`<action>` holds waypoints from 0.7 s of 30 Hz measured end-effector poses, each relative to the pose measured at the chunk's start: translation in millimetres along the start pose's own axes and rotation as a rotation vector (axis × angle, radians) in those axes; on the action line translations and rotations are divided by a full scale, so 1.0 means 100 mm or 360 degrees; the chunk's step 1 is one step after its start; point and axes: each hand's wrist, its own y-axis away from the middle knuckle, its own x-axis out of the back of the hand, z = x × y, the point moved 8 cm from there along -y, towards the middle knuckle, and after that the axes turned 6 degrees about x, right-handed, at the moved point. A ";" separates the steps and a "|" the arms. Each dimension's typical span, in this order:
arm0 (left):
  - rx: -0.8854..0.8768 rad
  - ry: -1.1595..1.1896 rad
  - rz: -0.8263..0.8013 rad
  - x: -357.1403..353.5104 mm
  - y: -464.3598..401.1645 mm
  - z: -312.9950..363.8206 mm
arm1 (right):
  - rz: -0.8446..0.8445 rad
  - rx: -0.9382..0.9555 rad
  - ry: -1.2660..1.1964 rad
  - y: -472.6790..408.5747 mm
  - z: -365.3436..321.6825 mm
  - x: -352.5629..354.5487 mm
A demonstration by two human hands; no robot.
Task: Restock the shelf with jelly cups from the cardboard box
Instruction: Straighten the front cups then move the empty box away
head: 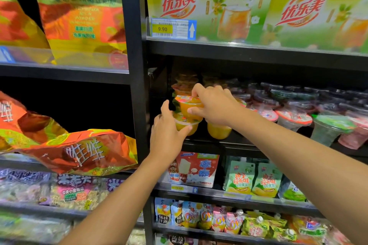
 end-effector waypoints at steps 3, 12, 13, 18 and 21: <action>0.0016 0.0011 0.0031 -0.02 -0.02 -0.05 | 0.0027 0.0015 0.0031 -0.02 -0.07 -0.01; 0.0046 -0.0011 0.0036 -0.04 -0.04 -0.08 | 0.0140 0.0034 0.0072 -0.04 -0.21 -0.01; 0.0047 -0.0011 0.0027 -0.04 -0.04 -0.07 | 0.0139 0.0034 0.0073 -0.04 -0.20 -0.01; 0.0000 0.0106 -0.0049 -0.01 0.06 -0.03 | 0.0111 0.0052 -0.0077 0.00 -0.08 0.03; -0.0077 0.0152 -0.0001 0.07 0.30 0.00 | 0.0166 0.0082 -0.0132 0.13 0.08 0.19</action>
